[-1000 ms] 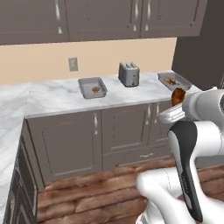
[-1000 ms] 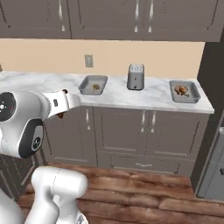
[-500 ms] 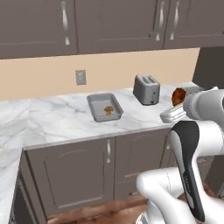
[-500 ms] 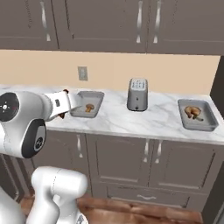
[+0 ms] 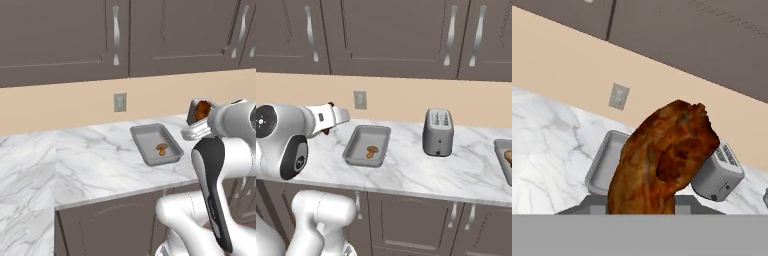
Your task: Place one mushroom and one chicken drumstick in each tupperware on the nearby counter, to pack two identical lunches.
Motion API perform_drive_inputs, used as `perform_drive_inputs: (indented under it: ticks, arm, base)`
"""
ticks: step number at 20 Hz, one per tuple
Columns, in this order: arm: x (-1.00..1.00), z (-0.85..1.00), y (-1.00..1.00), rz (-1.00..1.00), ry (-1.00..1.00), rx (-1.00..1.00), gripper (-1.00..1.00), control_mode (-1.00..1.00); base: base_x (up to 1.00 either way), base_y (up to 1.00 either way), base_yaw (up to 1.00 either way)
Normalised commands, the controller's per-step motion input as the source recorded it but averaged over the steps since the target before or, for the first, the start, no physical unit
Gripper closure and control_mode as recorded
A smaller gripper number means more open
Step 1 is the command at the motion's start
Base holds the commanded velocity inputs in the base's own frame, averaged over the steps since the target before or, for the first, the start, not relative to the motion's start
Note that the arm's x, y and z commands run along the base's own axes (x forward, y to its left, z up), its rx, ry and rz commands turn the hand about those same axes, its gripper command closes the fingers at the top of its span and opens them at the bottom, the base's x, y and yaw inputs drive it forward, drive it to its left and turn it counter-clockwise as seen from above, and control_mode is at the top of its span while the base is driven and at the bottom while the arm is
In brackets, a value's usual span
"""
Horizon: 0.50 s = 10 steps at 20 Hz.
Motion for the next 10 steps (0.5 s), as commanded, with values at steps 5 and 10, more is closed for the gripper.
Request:
perform_drive_inputs:
  ticks: [5,10]
  arm:
    - [0.00,-0.08,0.00,0.00,0.01,-0.01,1.00,-1.00]
    - [0.36,-0.50,0.00,0.00,0.12,-0.01,1.00,-1.00]
  base:
    - [0.03,0.04,0.00]
    - [0.00,0.00,0.00]
